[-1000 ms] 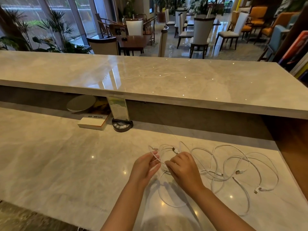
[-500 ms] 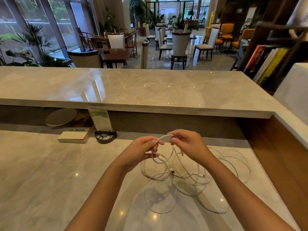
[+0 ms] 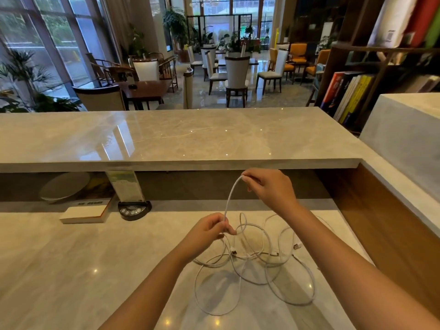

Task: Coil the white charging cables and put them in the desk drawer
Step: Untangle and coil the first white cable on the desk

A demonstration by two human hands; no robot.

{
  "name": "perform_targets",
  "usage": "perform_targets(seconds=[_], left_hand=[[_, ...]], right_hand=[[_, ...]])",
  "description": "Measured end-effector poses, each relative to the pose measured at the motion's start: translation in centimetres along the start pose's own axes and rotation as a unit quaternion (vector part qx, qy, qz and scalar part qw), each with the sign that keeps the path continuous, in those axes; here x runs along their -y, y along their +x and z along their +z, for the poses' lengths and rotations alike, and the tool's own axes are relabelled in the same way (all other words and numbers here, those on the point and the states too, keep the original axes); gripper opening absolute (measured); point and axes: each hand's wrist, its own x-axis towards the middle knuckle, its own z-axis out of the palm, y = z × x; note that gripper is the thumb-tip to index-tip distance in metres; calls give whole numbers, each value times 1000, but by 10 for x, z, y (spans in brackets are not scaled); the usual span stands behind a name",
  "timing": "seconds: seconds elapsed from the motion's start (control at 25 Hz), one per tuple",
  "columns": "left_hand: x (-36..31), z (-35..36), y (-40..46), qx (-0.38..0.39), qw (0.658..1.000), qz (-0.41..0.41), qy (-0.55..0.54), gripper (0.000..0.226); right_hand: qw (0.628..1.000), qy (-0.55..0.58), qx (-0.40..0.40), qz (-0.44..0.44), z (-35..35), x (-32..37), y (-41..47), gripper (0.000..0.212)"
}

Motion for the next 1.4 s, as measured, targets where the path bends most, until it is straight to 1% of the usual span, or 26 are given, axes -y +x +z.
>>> perform_targets(seconds=[0.08, 0.12, 0.2, 0.24, 0.28, 0.32, 0.36, 0.4, 0.44, 0.48, 0.52, 0.56, 0.64, 0.68, 0.72, 0.76, 0.84, 0.88, 0.92, 1.0, 1.04, 1.08, 1.16, 1.24, 1.32, 1.4], left_hand=[[-13, -18, 9, -6, 995, 44, 88, 16], [-26, -34, 15, -40, 987, 77, 135, 16], [-60, -70, 23, -148, 956, 154, 200, 14], [-78, -82, 24, -180, 936, 196, 229, 12], [-91, -90, 24, -182, 922, 223, 259, 10], [-96, -92, 24, -157, 923, 219, 274, 9], [-92, -88, 23, -116, 940, 184, 264, 12], [-82, -80, 19, -67, 966, 127, 213, 17], [-67, -70, 14, -23, 989, 69, 126, 21], [-53, -62, 9, 11, 999, 20, 42, 23], [-39, -57, 4, 30, 999, -9, -20, 23], [-26, -54, 0, 43, 998, -22, -35, 23], [-7, -51, -7, 46, 999, -20, 16, 22], [-2, -47, -9, 31, 999, -14, 26, 21], [2, -43, -11, 3, 1000, -16, 2, 21], [2, -38, -12, -31, 998, -18, -50, 22], [-4, -29, -10, -97, 986, 4, -133, 24], [-8, -23, -7, -120, 983, 22, -139, 24], [-11, -19, -3, -135, 982, 39, -126, 24], [-16, -11, 5, -132, 988, 58, -53, 24], [-17, -7, 8, -103, 993, 56, -2, 24], [-18, -3, 10, -61, 996, 49, 49, 22], [-19, 3, 12, 23, 993, 36, 114, 23], [-26, 6, 11, 91, 993, 5, 82, 30], [-35, 6, 9, 137, 990, -21, 32, 35], [-38, 4, 9, 143, 988, -3, 54, 24]], right_hand=[[997, -2, -72, 18, -7, -8, 3, 18], [994, 0, -100, 38, -13, -12, 4, 18], [990, 13, -121, 68, -20, -19, 6, 20], [989, 28, -128, 75, -22, -22, 5, 21], [986, 48, -140, 81, -24, -23, 4, 21], [981, 66, -160, 90, -26, -25, 4, 22], [975, 74, -181, 104, -28, -28, 3, 22], [970, 73, -198, 123, -31, -32, 1, 22], [966, 65, -207, 143, -33, -38, -1, 22], [963, 54, -207, 166, -32, -45, -5, 23], [960, 45, -200, 192, -30, -51, -10, 23], [956, 37, -189, 221, -26, -57, -16, 24], [949, 35, -170, 262, -15, -66, -29, 23], [950, 34, -153, 269, -10, -68, -33, 23], [954, 19, -119, 274, -4, -68, -37, 24], [958, -14, -60, 280, 2, -68, -40, 26], [947, -112, 99, 285, 16, -58, -44, 28], [936, -151, 173, 268, 22, -49, -47, 28], [929, -171, 234, 231, 26, -38, -51, 26], [930, -138, 315, 131, 26, -16, -55, 23], [933, -95, 334, 94, 21, -6, -55, 21], [937, -50, 338, 75, 15, 4, -54, 19], [949, 11, 307, 78, 2, 14, -47, 16], [961, 38, 263, 82, -5, 13, -42, 13], [969, 54, 231, 72, -7, 11, -40, 9], [974, 58, 209, 59, -5, 8, -38, 8]])
